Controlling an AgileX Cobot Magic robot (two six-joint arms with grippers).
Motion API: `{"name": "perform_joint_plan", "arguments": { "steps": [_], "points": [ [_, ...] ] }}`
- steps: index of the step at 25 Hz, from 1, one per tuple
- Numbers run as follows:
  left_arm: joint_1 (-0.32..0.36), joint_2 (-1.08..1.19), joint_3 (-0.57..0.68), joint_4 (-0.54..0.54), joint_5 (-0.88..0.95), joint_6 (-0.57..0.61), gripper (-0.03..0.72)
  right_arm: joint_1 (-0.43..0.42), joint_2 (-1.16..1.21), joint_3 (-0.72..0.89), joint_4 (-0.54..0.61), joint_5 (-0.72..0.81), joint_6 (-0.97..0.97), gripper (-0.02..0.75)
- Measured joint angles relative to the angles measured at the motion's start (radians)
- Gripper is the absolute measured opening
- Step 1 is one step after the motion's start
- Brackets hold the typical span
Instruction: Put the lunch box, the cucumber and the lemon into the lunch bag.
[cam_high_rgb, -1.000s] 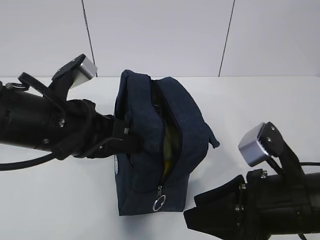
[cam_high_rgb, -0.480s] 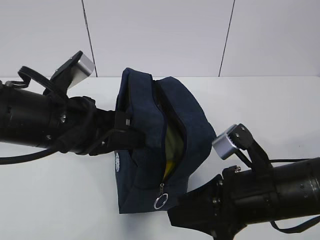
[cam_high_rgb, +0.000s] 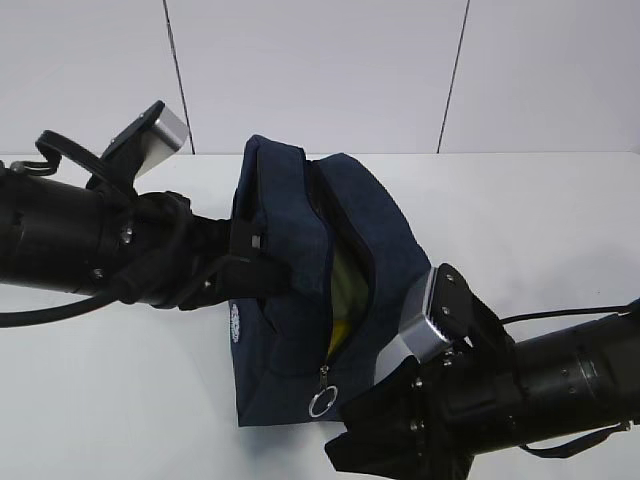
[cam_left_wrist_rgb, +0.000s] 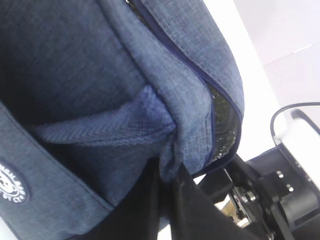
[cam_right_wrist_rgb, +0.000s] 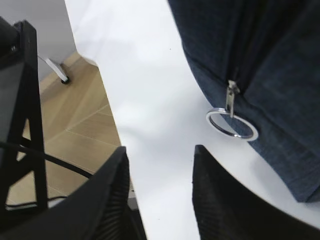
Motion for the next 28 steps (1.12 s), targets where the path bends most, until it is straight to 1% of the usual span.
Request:
{"name": "perform_joint_plan", "arguments": {
  "steps": [5, 11, 13, 28],
  "points": [
    [0.0, 0.0, 0.0, -0.002, 0.0, 0.0, -0.003, 0.0, 0.002, -0.024, 0.0, -0.076, -0.071, 0.333],
    [0.0, 0.0, 0.0, -0.003, 0.0, 0.0, -0.003, 0.0, 0.002, -0.06, 0.0, -0.103, -0.079, 0.41],
    [0.0, 0.0, 0.0, -0.003, 0.0, 0.0, -0.003, 0.0, 0.002, -0.064, 0.0, -0.105, -0.079, 0.423],
    [0.0, 0.0, 0.0, -0.031, 0.004, 0.0, -0.003, 0.0, 0.079, -0.111, 0.0, -0.096, -0.079, 0.432]
  ]
}}
